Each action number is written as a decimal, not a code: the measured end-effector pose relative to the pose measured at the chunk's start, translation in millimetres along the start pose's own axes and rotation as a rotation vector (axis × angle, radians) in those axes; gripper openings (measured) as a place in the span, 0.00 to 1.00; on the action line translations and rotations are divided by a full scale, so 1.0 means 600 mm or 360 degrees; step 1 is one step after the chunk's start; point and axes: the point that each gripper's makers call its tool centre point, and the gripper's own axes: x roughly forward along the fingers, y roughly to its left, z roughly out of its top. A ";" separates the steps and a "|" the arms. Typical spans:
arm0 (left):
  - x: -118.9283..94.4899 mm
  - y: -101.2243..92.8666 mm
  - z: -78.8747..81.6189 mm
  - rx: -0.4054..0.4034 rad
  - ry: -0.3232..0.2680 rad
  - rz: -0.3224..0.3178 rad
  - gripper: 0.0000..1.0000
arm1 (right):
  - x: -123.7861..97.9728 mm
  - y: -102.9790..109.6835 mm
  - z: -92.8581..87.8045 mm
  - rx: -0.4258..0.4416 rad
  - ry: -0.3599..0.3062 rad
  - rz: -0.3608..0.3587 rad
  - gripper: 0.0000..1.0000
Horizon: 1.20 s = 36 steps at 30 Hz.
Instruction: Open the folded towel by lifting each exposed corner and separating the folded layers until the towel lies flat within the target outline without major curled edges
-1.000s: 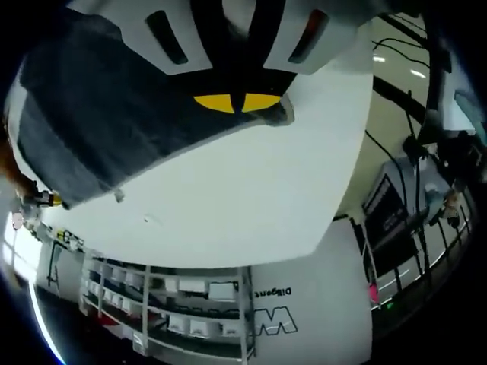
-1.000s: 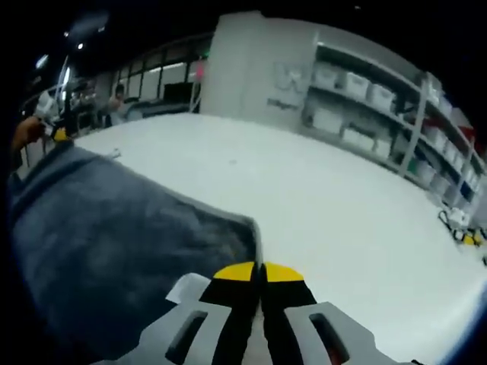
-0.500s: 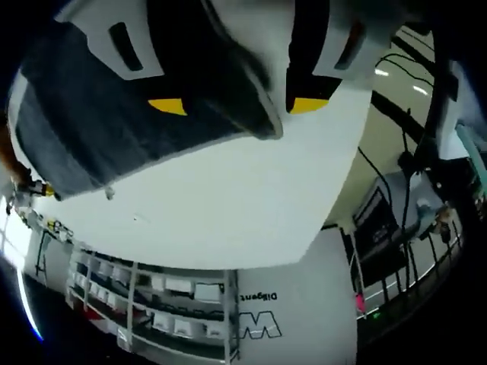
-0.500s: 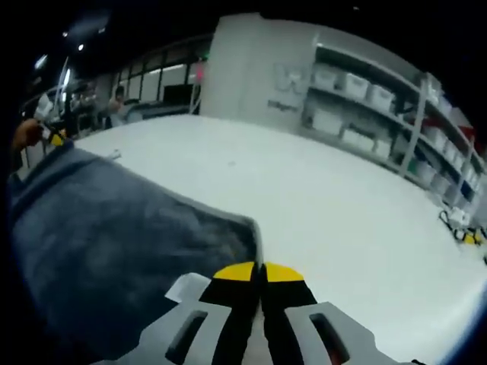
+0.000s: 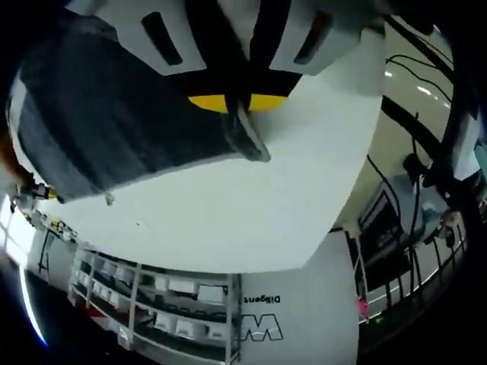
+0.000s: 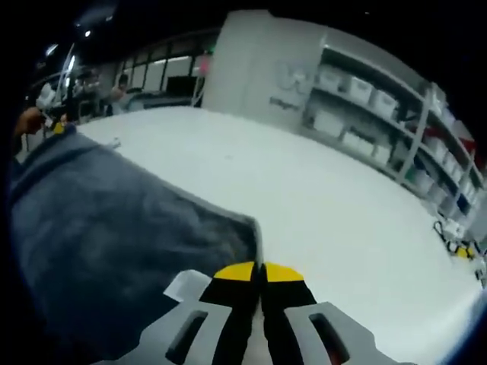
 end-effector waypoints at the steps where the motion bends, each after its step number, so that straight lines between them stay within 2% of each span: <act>1: -0.001 0.002 -0.001 -0.0003 0.0003 0.0008 0.06 | -0.001 -0.002 -0.001 -0.0004 0.0004 -0.0005 0.00; 3: -0.004 0.006 -0.004 -0.0004 0.0010 0.0030 0.07 | -0.002 -0.009 -0.003 -0.0013 0.0006 -0.0016 0.00; 7: -0.011 0.017 -0.016 0.0045 0.0043 0.0097 0.17 | -0.004 -0.025 -0.009 -0.0037 0.0012 -0.0047 0.00; 10: -0.012 0.032 -0.022 0.0178 0.0088 0.0159 0.18 | -0.004 -0.031 -0.011 -0.0107 0.0039 -0.0047 0.00; 12: -0.009 0.046 -0.045 0.0317 0.0204 0.0239 0.18 | -0.004 -0.041 -0.013 -0.0184 0.0086 -0.0074 0.00; 15: -0.006 0.027 -0.031 0.0198 0.0119 0.0156 0.18 | -0.004 -0.046 -0.014 -0.0153 0.0086 -0.0068 0.00; 17: -0.006 0.012 -0.007 0.0097 0.0028 0.0079 0.19 | -0.003 -0.046 -0.014 -0.0130 0.0075 -0.0066 0.00; 18: -0.004 0.007 0.002 0.0064 0.0015 0.0051 0.20 | -0.002 -0.047 -0.014 -0.0128 0.0074 -0.0067 0.00; 22: 0.014 0.012 0.018 0.0089 0.0026 0.0079 0.21 | -0.001 -0.047 -0.013 -0.0151 0.0074 -0.0070 0.00; 25: 0.022 0.029 0.013 0.0165 0.0087 0.0175 0.22 | 0.001 -0.049 -0.013 -0.0150 0.0065 -0.0067 0.00; 28: 0.026 0.033 0.011 0.0155 0.0101 0.0185 0.20 | 0.003 -0.050 -0.012 -0.0157 0.0051 -0.0064 0.00; 29: 0.029 0.044 0.017 0.0155 0.0098 0.0201 0.20 | 0.004 -0.051 -0.012 -0.0156 0.0048 -0.0061 0.00; 31: 0.024 0.050 0.025 0.0243 0.0074 0.0262 0.20 | 0.004 -0.052 -0.012 -0.0150 0.0041 -0.0057 0.00; 34: 0.017 0.040 0.030 0.0183 -0.0029 0.0248 0.21 | 0.006 -0.052 -0.010 -0.0132 0.0021 -0.0058 0.00; 36: 0.011 0.025 0.026 0.0140 -0.0099 0.0205 0.24 | 0.006 -0.052 -0.010 -0.0130 0.0011 -0.0060 0.00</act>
